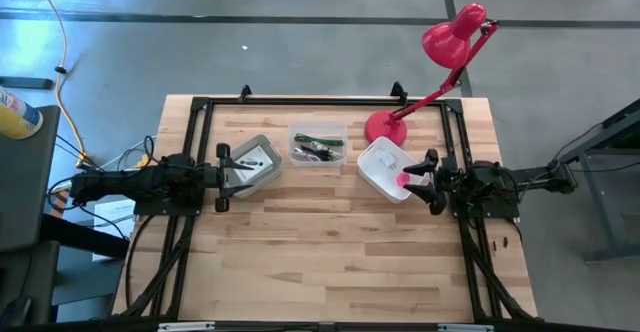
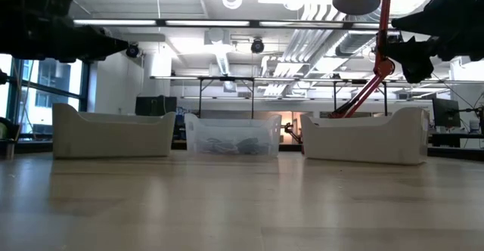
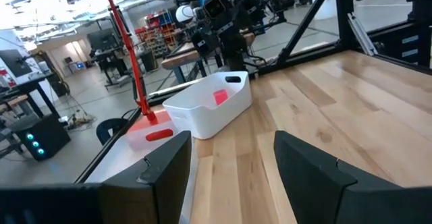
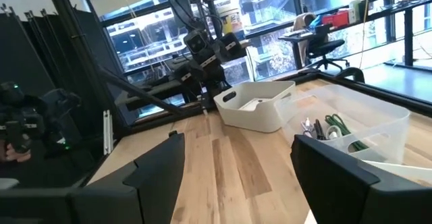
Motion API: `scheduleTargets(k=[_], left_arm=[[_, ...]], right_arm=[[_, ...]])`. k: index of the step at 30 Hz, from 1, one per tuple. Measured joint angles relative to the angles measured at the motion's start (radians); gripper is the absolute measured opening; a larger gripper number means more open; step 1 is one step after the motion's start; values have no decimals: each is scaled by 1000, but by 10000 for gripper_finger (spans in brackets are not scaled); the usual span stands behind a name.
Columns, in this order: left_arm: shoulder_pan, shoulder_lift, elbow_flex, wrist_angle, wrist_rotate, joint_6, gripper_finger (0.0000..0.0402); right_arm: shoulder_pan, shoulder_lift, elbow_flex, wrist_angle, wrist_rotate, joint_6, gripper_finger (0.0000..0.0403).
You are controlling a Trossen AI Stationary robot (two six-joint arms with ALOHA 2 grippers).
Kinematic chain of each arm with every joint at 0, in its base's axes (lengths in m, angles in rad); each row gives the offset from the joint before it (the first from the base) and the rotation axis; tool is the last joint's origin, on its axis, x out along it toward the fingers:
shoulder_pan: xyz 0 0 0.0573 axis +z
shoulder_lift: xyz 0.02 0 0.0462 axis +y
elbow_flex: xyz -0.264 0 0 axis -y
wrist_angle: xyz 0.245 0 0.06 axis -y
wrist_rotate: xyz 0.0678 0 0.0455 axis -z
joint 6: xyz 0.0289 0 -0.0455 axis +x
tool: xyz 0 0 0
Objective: Pick and place items into bin
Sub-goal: Return to Home Position
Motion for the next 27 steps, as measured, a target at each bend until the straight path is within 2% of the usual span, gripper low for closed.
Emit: scheduleTargets(k=[8, 27], left_arm=[[0, 4, 0, 0, 0, 0, 200], [0, 4, 0, 0, 0, 0, 200]], right_arm=[[-1, 0, 0, -1, -8, -56, 259], [-1, 0, 0, -1, -12, -54, 259]])
